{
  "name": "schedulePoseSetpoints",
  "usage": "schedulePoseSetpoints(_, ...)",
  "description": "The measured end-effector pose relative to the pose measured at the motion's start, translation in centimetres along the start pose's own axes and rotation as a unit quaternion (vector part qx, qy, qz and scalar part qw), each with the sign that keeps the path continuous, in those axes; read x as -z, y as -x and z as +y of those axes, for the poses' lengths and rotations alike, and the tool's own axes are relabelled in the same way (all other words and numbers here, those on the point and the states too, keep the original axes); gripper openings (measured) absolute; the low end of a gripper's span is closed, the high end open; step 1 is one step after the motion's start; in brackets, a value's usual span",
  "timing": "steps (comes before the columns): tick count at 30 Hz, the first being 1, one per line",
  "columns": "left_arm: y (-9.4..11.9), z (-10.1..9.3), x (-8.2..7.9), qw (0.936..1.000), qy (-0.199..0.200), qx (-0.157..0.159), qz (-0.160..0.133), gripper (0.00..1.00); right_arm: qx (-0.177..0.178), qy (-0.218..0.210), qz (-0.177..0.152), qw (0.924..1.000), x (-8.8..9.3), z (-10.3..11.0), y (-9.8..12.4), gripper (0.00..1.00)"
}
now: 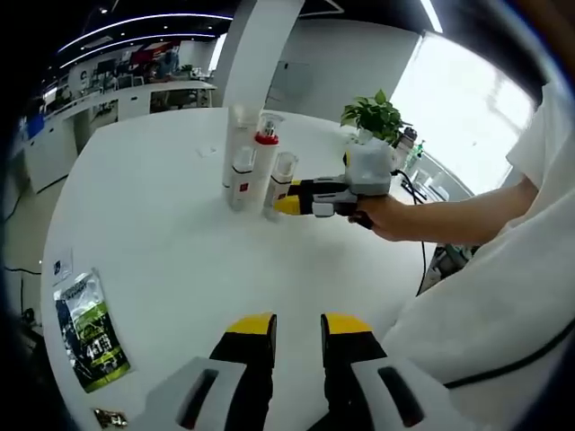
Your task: Arrange the skincare products in the storage area until every visible bottle or jar stands upright without overlapping.
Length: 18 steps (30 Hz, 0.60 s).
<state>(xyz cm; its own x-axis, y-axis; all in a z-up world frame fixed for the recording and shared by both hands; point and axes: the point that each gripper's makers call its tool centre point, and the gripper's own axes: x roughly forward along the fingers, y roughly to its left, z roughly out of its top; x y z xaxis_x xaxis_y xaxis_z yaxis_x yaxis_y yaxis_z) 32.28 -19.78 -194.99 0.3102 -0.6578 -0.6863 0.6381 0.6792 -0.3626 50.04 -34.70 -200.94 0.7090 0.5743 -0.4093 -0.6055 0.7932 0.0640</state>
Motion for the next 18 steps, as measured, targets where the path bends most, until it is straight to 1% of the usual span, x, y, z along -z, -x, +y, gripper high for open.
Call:
schedulePoseSetpoints(3,0.0,-0.1,0.4,1.0000,0.003,-0.001,0.003,0.20,0.003,0.010,0.002,0.9999,0.1,-0.2,-0.1,0.21)
schedulePoseSetpoints(6,0.0,-0.2,0.5,1.0000,0.006,-0.002,0.004,0.20,0.002,0.007,0.001,1.0000,0.1,-0.2,-0.1,0.21)
schedulePoseSetpoints(10,-0.1,-0.1,0.3,1.0000,0.006,-0.004,0.004,0.20,0.001,0.013,0.000,0.9999,0.0,-0.3,-0.3,0.21)
schedulePoseSetpoints(18,-0.2,0.1,-0.3,0.9999,0.005,-0.007,0.005,0.20,0.013,0.013,0.001,0.9998,-0.3,-1.6,-0.6,0.21)
